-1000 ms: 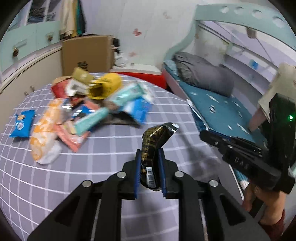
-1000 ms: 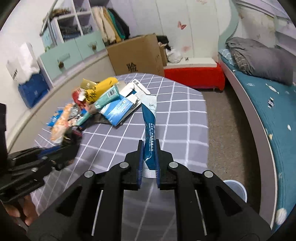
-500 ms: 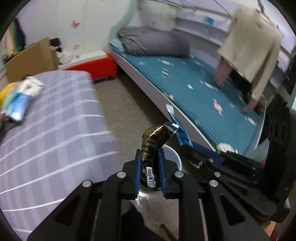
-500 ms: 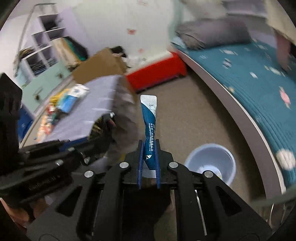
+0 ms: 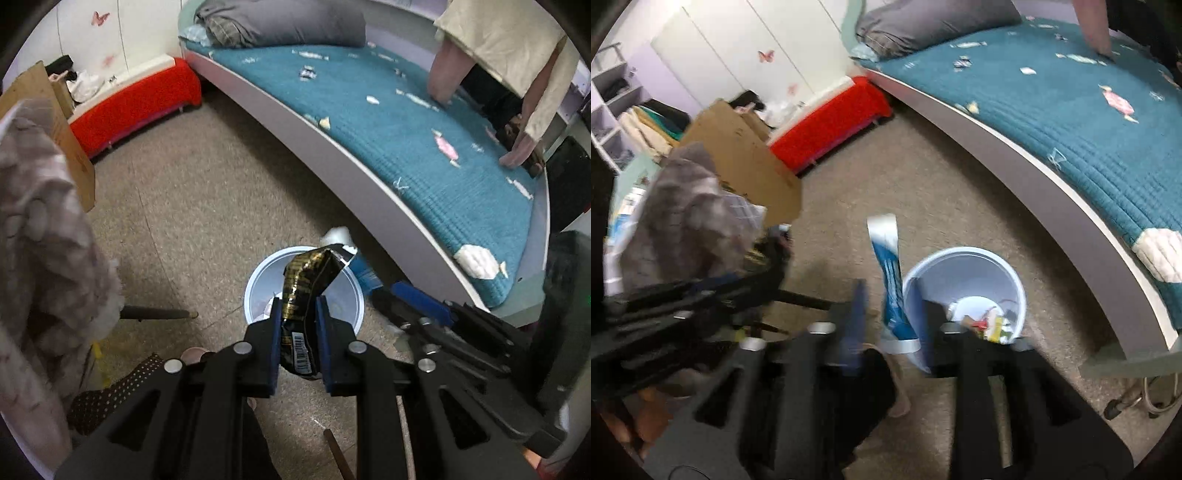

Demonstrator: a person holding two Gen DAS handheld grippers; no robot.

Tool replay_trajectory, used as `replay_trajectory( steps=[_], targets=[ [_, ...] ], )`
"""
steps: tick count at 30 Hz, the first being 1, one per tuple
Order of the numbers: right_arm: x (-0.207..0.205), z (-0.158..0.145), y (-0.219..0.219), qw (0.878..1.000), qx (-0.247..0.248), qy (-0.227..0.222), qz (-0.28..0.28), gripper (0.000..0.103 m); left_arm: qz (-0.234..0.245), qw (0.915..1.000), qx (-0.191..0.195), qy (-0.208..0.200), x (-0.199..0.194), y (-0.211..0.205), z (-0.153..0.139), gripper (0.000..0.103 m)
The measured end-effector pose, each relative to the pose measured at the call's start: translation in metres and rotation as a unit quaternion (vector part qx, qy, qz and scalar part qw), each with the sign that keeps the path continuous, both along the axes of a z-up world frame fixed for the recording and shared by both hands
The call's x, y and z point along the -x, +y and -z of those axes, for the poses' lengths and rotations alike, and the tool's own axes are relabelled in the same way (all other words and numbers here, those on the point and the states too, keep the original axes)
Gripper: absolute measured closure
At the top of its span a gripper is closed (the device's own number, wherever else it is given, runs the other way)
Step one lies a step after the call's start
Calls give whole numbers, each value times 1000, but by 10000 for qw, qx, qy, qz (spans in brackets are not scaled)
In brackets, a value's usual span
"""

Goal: Collect trash
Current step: 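Carry the black wrapper and blue tube to the basin and release both grippers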

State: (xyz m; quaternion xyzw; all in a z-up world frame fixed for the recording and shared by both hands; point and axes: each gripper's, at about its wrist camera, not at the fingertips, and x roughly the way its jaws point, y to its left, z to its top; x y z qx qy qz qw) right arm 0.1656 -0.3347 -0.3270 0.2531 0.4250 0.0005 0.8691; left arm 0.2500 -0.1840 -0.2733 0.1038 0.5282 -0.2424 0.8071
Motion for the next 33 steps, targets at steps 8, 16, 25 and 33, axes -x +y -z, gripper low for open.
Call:
replay_trajectory(
  steps=[8, 16, 25, 33],
  targets=[
    [11, 27, -11, 9992, -52, 300, 270, 47, 68, 9992, -245, 296, -13, -14, 36, 86],
    [20, 27, -22, 9985, -87, 289, 449, 45, 213, 9981, -336, 467, -13, -28, 52, 86],
    [44, 4, -46, 9932, -5, -202, 1148, 45, 357, 9984, -238, 360, -13, -46, 36, 84],
    [54, -8, -56, 9914, 6, -266, 1283, 45, 161, 9997, -147, -57, -10, -44, 9, 23]
  ],
)
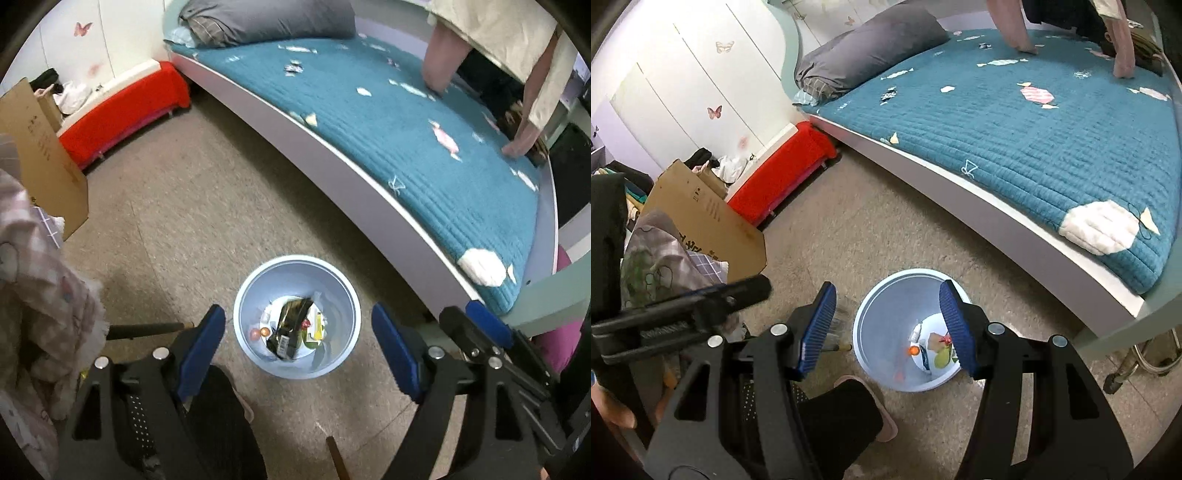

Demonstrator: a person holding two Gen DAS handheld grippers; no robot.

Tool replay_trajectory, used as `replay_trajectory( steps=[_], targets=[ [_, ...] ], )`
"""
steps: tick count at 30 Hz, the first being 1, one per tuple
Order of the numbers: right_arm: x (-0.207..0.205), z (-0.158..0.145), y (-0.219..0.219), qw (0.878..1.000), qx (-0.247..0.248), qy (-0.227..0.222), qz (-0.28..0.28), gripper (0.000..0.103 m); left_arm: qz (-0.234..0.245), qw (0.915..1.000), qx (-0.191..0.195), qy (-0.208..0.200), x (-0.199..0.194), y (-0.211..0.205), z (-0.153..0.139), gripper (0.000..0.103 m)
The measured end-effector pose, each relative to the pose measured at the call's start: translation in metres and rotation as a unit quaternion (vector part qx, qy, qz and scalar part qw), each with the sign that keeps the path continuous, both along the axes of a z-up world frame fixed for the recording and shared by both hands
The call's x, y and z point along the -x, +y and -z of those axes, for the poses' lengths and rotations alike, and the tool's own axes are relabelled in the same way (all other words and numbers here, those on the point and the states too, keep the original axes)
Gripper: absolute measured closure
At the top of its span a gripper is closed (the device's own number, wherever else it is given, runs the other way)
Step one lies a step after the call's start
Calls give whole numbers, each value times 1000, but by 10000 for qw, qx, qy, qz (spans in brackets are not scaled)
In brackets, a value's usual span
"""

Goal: Collect trash
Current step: 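Carry the black wrapper and blue tube to the basin and release both grippers, then move both tools back over the cluttered table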

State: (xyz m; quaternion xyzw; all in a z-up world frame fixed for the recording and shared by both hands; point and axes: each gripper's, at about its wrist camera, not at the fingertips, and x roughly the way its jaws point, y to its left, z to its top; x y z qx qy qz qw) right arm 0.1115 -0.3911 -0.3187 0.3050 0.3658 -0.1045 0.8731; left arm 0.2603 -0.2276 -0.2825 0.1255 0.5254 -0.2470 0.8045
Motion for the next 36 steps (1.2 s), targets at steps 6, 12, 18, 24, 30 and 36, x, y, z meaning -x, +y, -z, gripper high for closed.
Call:
replay_trajectory(
  steps=[6, 12, 18, 24, 30, 36],
  targets=[
    [4, -11, 9, 9999, 38, -49, -96, 44, -105, 9999, 23, -100, 7, 17, -16, 23],
    [9, -33, 22, 9995, 104, -230, -211, 43, -175, 9992, 141, -321, 24, 34, -42, 23],
    [20, -63, 34, 9981, 173, -490, -317, 42, -196, 9953, 310, -896, 52, 54, -86, 23],
    [28, -103, 61, 9947, 287, -806, -574, 40, -308, 9876, 587, -1422, 77, 93, -139, 23],
    [20, -147, 109, 9860, 177, -1233, -1112, 36, -555, 9820, 793, -1619, 87, 151, -175, 23],
    [-2, -184, 181, 9713, 335, -1472, -1838, 35, -1179, 9701, 790, -1970, 95, 232, -201, 23]
  ],
)
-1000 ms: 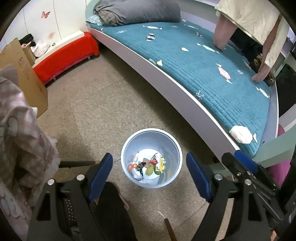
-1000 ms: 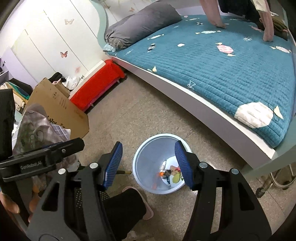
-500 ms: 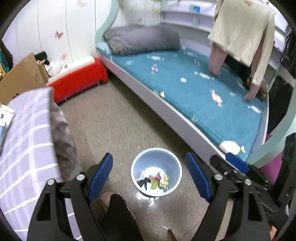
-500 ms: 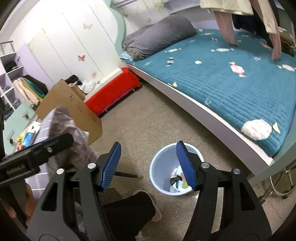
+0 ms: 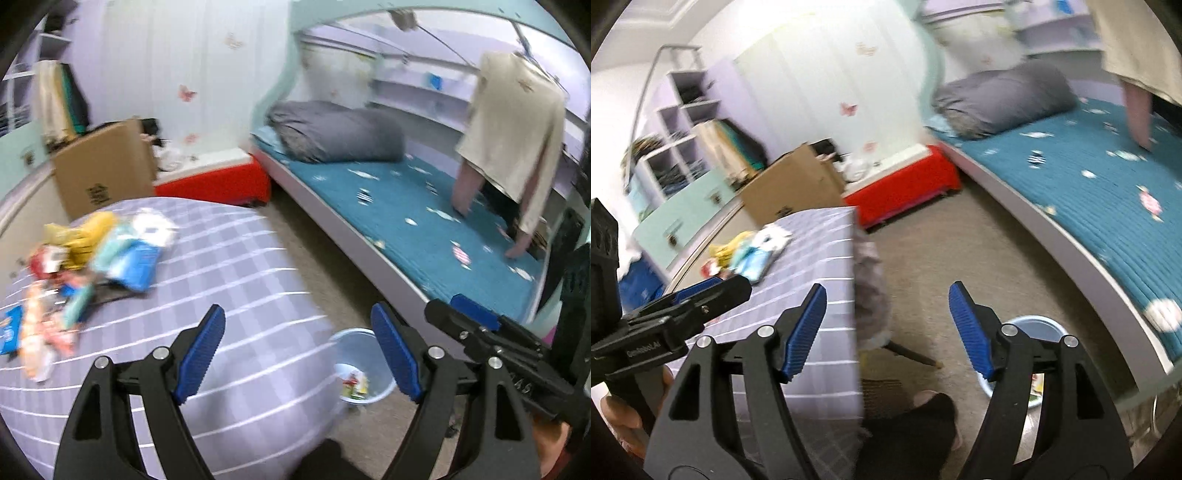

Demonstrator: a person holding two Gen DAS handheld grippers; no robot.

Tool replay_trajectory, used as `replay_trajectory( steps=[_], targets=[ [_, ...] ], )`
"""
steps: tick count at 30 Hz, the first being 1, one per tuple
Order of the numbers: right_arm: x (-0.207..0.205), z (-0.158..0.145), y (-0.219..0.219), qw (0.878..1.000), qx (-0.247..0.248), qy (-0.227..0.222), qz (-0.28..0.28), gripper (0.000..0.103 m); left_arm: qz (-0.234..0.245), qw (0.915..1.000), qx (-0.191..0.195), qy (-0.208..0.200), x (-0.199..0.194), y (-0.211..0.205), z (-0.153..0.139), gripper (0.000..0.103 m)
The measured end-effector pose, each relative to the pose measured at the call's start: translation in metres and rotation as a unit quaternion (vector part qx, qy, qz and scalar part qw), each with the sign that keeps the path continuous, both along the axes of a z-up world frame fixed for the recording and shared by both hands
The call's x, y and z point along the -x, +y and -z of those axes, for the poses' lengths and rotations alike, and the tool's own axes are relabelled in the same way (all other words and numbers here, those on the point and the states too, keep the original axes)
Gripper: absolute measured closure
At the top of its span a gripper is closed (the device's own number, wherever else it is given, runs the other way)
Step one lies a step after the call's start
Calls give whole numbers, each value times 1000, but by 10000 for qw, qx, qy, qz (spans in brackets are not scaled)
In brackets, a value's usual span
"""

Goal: Collect trash
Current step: 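Move both tools back over the cluttered table, then grasp the blue snack bag with the left gripper while the right grasps the teal tube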

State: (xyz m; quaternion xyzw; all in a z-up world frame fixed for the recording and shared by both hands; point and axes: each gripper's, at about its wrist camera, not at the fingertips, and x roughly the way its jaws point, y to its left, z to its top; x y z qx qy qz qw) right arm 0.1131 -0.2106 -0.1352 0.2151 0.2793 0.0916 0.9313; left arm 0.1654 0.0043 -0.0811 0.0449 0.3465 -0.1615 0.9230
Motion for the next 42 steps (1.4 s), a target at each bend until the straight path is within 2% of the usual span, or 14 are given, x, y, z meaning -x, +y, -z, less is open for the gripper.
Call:
replay_trajectory(
  steps=[4, 9, 18, 24, 30, 36, 39, 41, 42],
  targets=[
    [-19, -13, 55, 9985, 112, -37, -534, 34, -504, 9986, 127, -10, -2, 62, -8, 23],
    [-42, -16, 117, 9941, 217, 35, -1058, 34, -1197, 9925, 243, -27, -5, 129, -10, 23],
    [-77, -14, 196, 9846, 323, 332, -1686, 34, -2232, 9732, 550, 58, -10, 239, 2, 23],
    [-99, -10, 243, 9760, 370, 551, -2072, 34, -2953, 9525, 710, 225, -8, 310, 16, 23],
    [-116, -2, 284, 9702, 486, 725, -2258, 34, -3433, 9345, 867, 375, -6, 354, 30, 23],
    [-138, 0, 283, 9773, -49, 798, -1960, 34, -3604, 9259, 1048, 417, -6, 376, 36, 23],
    [-152, 2, 284, 9755, -262, 874, -2001, 35, -3648, 9237, 1083, 447, -10, 383, 39, 23],
    [-161, 4, 283, 9739, -457, 955, -2006, 47, -3660, 9217, 1186, 493, -13, 388, 42, 23],
    [-165, 6, 283, 9735, -531, 991, -1991, 49, -3667, 9207, 1236, 512, -14, 390, 43, 23]
  ],
)
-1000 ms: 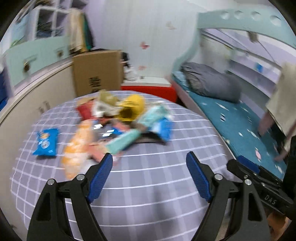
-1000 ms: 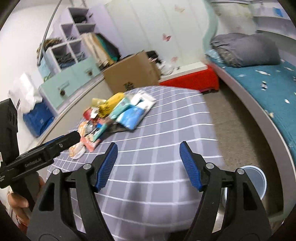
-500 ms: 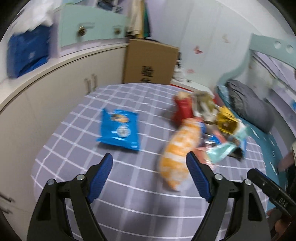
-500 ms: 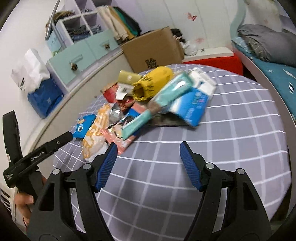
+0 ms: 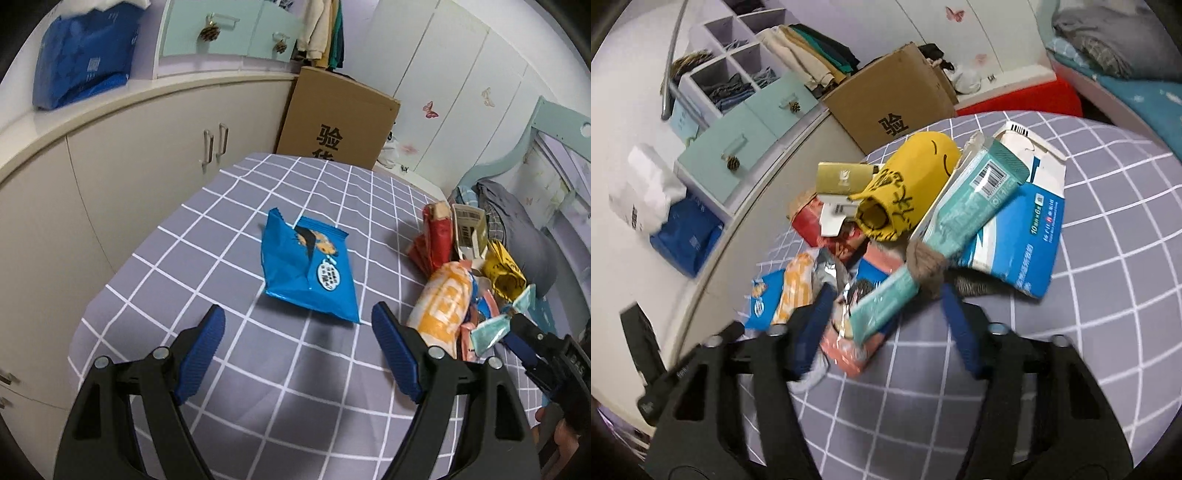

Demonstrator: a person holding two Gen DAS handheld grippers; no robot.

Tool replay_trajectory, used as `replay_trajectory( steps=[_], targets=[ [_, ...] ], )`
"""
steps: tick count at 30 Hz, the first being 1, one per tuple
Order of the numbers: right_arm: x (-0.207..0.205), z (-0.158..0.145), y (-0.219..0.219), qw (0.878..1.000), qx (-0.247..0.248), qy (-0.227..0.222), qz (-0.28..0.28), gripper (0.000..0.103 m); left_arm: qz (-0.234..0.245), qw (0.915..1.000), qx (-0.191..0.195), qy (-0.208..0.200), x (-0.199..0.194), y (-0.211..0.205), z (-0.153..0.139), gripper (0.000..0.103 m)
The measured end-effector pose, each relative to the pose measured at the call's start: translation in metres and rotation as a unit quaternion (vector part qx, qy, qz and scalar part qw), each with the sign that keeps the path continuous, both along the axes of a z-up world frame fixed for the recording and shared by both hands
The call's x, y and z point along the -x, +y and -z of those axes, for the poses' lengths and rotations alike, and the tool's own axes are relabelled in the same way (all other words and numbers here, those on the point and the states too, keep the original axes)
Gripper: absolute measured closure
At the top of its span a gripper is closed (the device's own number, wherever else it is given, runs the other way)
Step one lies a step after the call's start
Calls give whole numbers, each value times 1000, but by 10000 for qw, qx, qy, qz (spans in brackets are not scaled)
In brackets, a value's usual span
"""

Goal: Collect trash
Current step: 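Grasp the blue snack bag with the left gripper while the right grasps the teal tube, then drop the blue snack bag into the basin with the left gripper while the right carries the teal tube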

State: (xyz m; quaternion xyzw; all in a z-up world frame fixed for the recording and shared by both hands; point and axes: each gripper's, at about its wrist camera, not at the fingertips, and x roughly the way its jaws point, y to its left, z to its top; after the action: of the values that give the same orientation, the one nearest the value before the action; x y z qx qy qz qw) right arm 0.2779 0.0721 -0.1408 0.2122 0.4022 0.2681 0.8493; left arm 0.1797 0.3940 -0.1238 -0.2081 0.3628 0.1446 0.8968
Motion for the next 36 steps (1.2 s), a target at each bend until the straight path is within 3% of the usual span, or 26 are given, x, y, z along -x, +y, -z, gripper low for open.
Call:
replay_trajectory(
  steps=[3, 5, 10, 12, 13, 15, 17, 20, 23, 30, 36],
  targets=[
    [-9, 5, -2, 9999, -78, 72, 90, 56, -3, 10000, 94, 17, -5, 5, 4, 23],
    [-12, 7, -3, 9998, -73, 78, 145, 70, -2, 9999, 167, 21, -8, 6, 6, 23],
    [-13, 10, -10, 9997, -218, 15, 132, 77, -60, 9995, 317, 68, -18, 7, 11, 24],
    [-11, 8, -12, 9997, -204, -53, 121, 78, -50, 9997, 233, 103, -23, 6, 12, 42],
    [-11, 7, -11, 9997, -180, -90, 97, 80, -32, 9996, 241, 148, -27, 6, 13, 58],
    [-9, 5, -10, 9997, -214, -142, 23, 81, -59, 9996, 241, 166, -31, 7, 14, 65],
    [-6, 3, -12, 9995, -194, -230, 13, 82, -98, 9992, 324, 199, -33, 9, 15, 86],
    [0, -1, -15, 9992, -255, -313, 4, 84, -159, 9996, 230, 54, -25, 5, 9, 94],
    [5, -7, -21, 9987, -316, -403, 8, 86, -148, 9997, 2, -182, -12, -9, -6, 100],
    [24, -26, -41, 9968, -586, -545, -62, 87, -38, 9944, -667, -817, 18, -57, -60, 100],
    [48, -37, -82, 9940, -872, -660, 44, 87, 512, 9907, -654, -1081, 25, -109, -91, 100]
  ],
)
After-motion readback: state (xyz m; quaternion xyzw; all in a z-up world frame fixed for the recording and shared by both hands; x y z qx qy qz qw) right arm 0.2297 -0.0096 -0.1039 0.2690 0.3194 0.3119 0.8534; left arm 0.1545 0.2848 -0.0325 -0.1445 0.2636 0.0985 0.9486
